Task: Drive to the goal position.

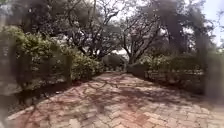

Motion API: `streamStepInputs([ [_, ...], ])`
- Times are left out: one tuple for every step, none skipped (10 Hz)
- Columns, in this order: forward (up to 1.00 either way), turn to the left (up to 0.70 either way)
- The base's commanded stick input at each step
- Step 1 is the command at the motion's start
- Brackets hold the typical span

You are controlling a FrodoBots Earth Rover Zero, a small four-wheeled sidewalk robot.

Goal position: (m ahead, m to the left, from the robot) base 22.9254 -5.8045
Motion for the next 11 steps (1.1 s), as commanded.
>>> streamStepInputs([
  [0.7, 0.0],
  [0.7, 0.0],
  [0.7, 0.0],
  [0.7, 0.0],
  [0.7, 0.0],
  [0.7, 0.0],
  [0.7, 0.0],
  [0.7, 0.0],
  [0.7, 0.0],
  [0.7, 0.0],
  [0.7, 0.0],
])
